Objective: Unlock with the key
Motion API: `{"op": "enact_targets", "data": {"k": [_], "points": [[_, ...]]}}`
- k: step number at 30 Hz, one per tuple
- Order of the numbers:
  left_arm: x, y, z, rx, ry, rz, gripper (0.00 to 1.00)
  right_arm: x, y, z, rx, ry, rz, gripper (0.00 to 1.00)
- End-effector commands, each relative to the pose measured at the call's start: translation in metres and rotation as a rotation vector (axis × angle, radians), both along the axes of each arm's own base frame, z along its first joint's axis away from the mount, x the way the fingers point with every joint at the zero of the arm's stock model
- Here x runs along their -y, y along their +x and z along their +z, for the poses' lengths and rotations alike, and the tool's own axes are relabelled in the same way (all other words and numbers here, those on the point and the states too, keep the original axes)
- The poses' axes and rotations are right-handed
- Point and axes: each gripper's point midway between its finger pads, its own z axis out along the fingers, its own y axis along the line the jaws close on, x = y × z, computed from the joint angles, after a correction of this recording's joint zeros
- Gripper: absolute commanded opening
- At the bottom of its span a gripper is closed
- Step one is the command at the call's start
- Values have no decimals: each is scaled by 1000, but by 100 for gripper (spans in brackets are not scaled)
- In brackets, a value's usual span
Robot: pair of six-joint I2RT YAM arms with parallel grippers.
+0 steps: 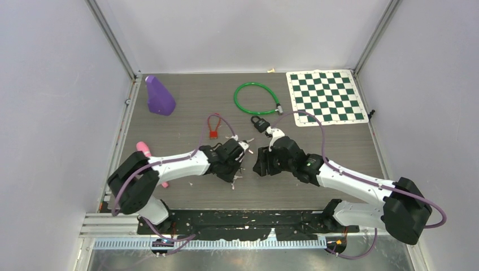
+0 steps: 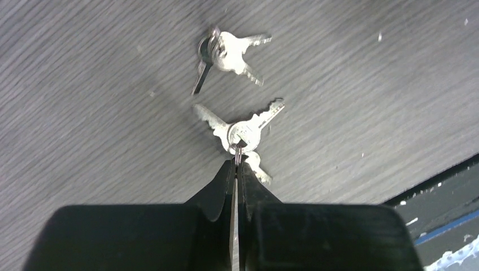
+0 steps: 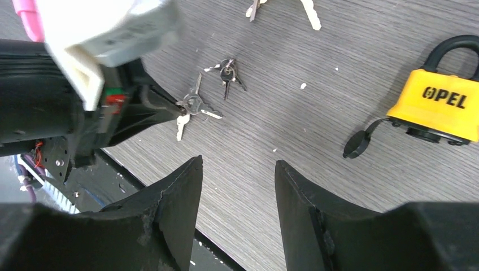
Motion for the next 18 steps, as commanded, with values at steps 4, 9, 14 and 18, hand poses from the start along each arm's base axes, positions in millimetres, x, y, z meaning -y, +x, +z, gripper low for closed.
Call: {"op": "enact_targets", "data": {"k": [4, 9, 14, 18], "points": [[7, 16, 69, 236, -254, 14, 0, -29, -3, 32, 56, 223, 67, 56], [12, 12, 104, 290, -418, 28, 0, -47, -10, 48, 63, 352, 125, 56], [8, 14, 107, 314, -451, 57, 0, -51, -8, 56, 88, 387, 134, 56], [4, 19, 73, 284, -350, 59, 0, -49, -9, 50, 75, 367, 128, 56]]}}
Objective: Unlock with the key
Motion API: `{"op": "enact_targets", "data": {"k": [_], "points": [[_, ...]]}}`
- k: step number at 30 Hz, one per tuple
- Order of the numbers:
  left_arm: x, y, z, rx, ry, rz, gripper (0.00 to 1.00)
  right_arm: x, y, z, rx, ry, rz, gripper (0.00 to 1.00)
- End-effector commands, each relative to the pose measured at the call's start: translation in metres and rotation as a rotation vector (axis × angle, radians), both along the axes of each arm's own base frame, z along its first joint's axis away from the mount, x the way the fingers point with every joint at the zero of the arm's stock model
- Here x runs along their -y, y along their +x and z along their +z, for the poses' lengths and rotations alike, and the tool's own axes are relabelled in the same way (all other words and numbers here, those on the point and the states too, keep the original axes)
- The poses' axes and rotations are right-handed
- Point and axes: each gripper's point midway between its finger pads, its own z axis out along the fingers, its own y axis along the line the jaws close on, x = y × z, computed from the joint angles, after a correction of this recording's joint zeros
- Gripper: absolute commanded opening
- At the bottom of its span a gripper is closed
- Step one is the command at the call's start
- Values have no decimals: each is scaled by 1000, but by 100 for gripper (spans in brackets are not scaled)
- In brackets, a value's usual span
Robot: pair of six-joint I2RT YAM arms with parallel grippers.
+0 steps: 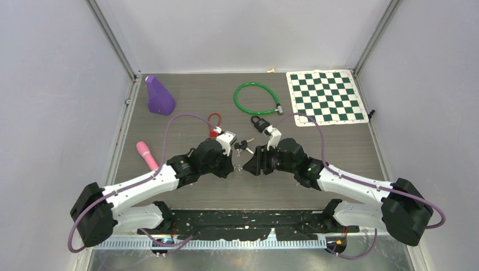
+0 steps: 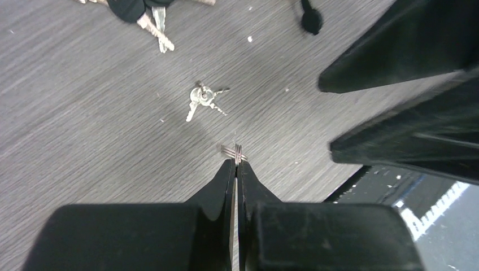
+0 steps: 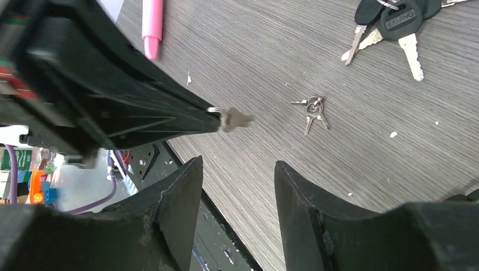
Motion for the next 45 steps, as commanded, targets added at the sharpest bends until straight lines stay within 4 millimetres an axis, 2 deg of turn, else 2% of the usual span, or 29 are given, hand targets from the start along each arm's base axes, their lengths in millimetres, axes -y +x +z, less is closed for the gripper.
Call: {"op": "enact_targets", "data": {"k": [1, 5, 8, 10, 13, 18, 20, 24, 28, 29, 30, 31, 32, 33, 36, 40, 45], "points": [[2, 9, -32, -28, 66, 13, 0, -7, 0, 16, 31, 59, 14, 56], [-5, 2, -59, -101, 150, 8, 0, -4, 0, 12, 26, 40, 4, 56], [-20, -10, -71, -159, 224, 19, 7, 0, 2, 12, 36, 23, -6, 56], [-30, -19, -76, -194, 257, 18, 16, 1, 2, 11, 38, 2, -2, 56], [-40, -33, -77, -228, 266, 16, 43, 2, 3, 6, 38, -48, 9, 56], [-54, -46, -66, -235, 245, 44, 71, -2, 0, 0, 39, -133, 43, 56], [-63, -43, -61, -214, 257, 85, 79, -5, -2, -5, 30, -169, 53, 56], [-71, -30, -42, -162, 216, 179, 82, -14, -1, -12, 27, -236, 72, 56], [-85, -15, -35, -169, 144, 287, 85, -27, 4, -19, 55, -320, 118, 55], [-89, -12, -34, -178, 117, 310, 87, -34, 5, -14, 71, -315, 131, 55], [-92, -10, -32, -181, 91, 332, 88, -36, 6, -22, 72, -346, 151, 55], [-96, -9, -31, -183, 71, 353, 89, -43, 9, -16, 88, -344, 161, 54], [-100, -7, -29, -179, 57, 375, 92, -43, 10, -27, 85, -386, 179, 53], [-104, -6, -27, -175, 43, 395, 93, -50, 12, -22, 100, -387, 190, 52], [-116, -7, -21, -170, 11, 450, 97, -66, 13, -33, 121, -476, 252, 47], [-135, -7, -3, -113, -31, 537, 100, -76, 13, -52, 159, -624, 294, 42], [-164, -6, 31, 32, -48, 639, 100, -83, 10, -75, 159, -726, 325, 38]]}}
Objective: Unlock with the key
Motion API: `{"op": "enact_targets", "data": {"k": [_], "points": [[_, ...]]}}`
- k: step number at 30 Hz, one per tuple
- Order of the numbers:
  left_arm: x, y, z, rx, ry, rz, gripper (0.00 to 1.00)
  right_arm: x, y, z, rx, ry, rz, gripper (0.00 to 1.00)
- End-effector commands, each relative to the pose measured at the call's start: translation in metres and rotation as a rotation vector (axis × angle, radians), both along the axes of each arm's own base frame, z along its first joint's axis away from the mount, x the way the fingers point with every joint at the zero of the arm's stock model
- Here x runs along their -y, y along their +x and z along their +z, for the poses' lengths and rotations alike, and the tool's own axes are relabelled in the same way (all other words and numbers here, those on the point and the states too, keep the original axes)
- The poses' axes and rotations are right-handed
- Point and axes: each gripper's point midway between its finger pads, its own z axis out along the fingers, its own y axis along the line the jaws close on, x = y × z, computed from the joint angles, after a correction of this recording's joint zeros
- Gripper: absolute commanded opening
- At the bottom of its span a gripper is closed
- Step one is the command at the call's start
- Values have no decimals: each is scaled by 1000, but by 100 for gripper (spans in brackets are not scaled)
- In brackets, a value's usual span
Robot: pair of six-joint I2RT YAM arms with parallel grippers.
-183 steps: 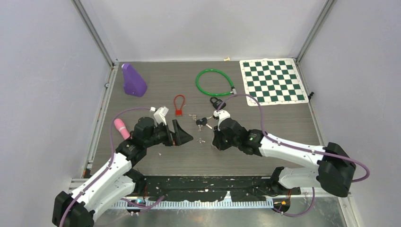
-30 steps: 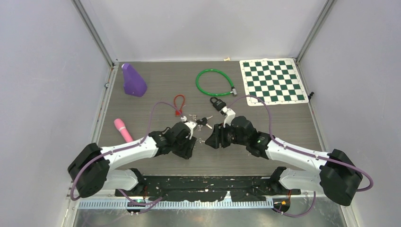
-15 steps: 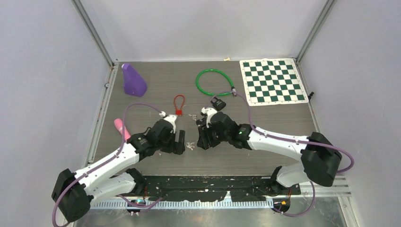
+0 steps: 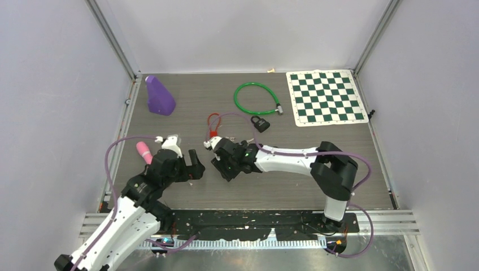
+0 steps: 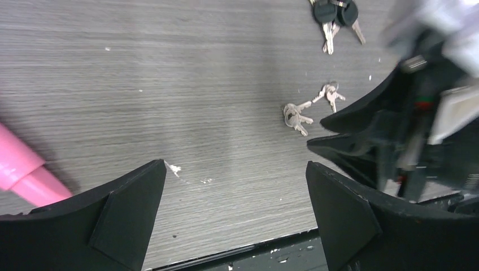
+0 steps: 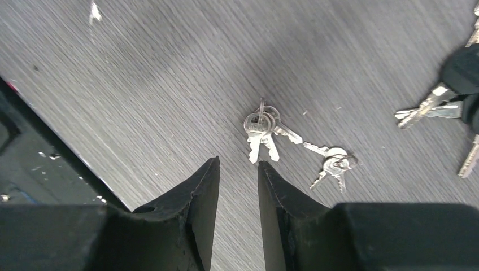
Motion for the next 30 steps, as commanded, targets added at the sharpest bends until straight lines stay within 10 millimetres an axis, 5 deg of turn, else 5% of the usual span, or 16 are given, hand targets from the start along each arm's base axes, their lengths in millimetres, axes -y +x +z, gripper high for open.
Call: {"op": "enact_targets", "data": {"k": [1, 8, 20, 30], "points": [[-29, 2, 35, 119, 28, 118, 99, 1, 4, -7, 57, -107, 28, 38], [-61, -3, 70, 285, 57, 206, 99, -2, 6, -28, 41, -170, 22, 36], [-74, -4, 74, 333, 105, 228, 99, 1, 14, -48, 35, -277, -19, 38], [-44, 1, 73, 342, 54, 78, 98, 15, 5, -36, 14, -269, -33, 8]]}}
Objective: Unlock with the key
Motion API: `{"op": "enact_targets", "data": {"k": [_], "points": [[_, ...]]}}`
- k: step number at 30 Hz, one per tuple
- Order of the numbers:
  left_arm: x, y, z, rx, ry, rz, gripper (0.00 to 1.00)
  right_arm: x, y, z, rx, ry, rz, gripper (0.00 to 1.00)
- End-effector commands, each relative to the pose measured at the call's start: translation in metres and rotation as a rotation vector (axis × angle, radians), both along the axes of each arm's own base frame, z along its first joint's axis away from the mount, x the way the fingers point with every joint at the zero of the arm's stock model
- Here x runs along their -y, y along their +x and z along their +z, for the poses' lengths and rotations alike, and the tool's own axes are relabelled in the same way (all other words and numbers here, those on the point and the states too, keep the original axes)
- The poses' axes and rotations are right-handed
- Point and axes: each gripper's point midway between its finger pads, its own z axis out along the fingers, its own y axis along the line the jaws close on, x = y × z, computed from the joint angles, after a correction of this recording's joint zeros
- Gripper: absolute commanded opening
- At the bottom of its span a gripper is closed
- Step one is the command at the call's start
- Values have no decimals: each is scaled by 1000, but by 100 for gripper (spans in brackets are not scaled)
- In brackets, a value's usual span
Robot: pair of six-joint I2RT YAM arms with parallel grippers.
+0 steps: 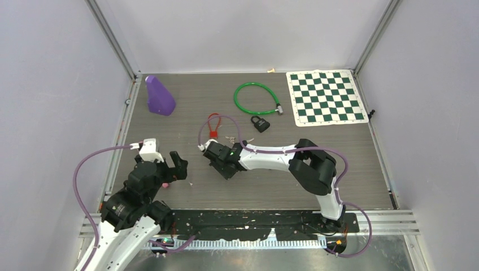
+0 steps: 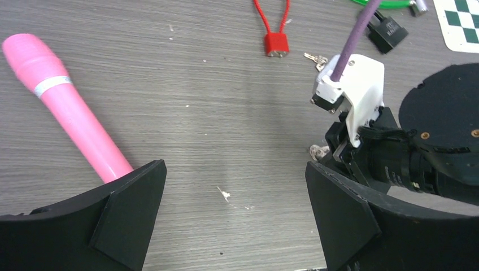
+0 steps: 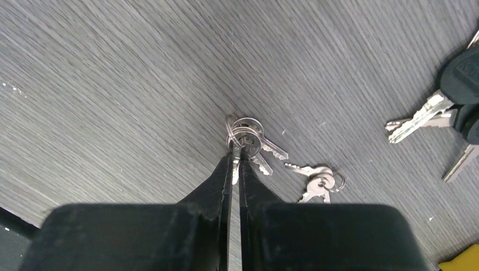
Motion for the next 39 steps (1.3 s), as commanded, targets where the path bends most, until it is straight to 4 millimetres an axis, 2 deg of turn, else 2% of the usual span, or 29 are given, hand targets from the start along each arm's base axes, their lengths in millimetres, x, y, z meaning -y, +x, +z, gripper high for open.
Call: {"op": "enact_targets", "data": {"k": [1, 2, 3, 4, 5, 6, 7, 8, 11, 13, 14, 15, 16, 17, 18, 19, 22, 23, 30, 31, 39], "points": [[25, 7, 8, 33, -32, -121, 98, 15, -11, 17, -15, 19, -8, 6], [31, 7, 8, 32, -41, -154, 98, 11, -15, 31, -26, 71, -2, 6], [37, 8, 7, 30, -49, -181, 98, 12, -17, 32, -32, 93, -3, 6], [43, 9, 7, 31, -60, -205, 98, 7, -20, 48, -37, 155, 3, 6], [48, 9, 7, 30, -68, -228, 98, 11, -21, 48, -47, 166, -2, 5], [53, 10, 8, 36, -80, -248, 98, 9, -21, 62, -48, 217, -5, 5], [58, 11, 8, 39, -91, -270, 98, 13, -22, 62, -55, 225, -10, 5], [64, 11, 9, 43, -103, -295, 98, 12, -22, 75, -61, 273, -9, 5], [75, 12, 11, 48, -129, -344, 98, 19, -24, 83, -72, 310, -9, 6], [76, 13, 12, 43, -132, -343, 98, 21, -21, 86, -52, 310, -14, 11], [73, 14, 14, 45, -126, -326, 98, 22, -20, 83, -48, 295, -16, 21], [69, 15, 15, 44, -114, -304, 98, 19, -18, 86, -43, 298, -14, 26], [63, 16, 16, 41, -97, -276, 98, 21, -18, 77, -54, 259, -9, 33], [57, 17, 18, 44, -80, -247, 98, 15, -14, 82, -48, 263, -4, 35], [50, 18, 19, 46, -63, -217, 98, 17, -11, 73, -43, 223, -7, 38], [44, 17, 18, 44, -44, -196, 98, 12, -4, 78, -19, 223, -11, 40], [32, 16, 19, 52, -8, -153, 98, 3, 7, 67, -6, 172, -4, 43], [30, 15, 19, 55, -5, -148, 98, 3, 10, 57, -9, 141, -4, 44], [24, 13, 12, 48, 23, -135, 98, -8, 17, 37, -14, 71, 13, 45], [24, 13, 12, 49, 24, -134, 98, -6, 16, 28, -24, 42, 16, 45], [26, 15, 5, 41, 32, -146, 97, -6, 9, 13, -42, -30, 35, 44]]}}
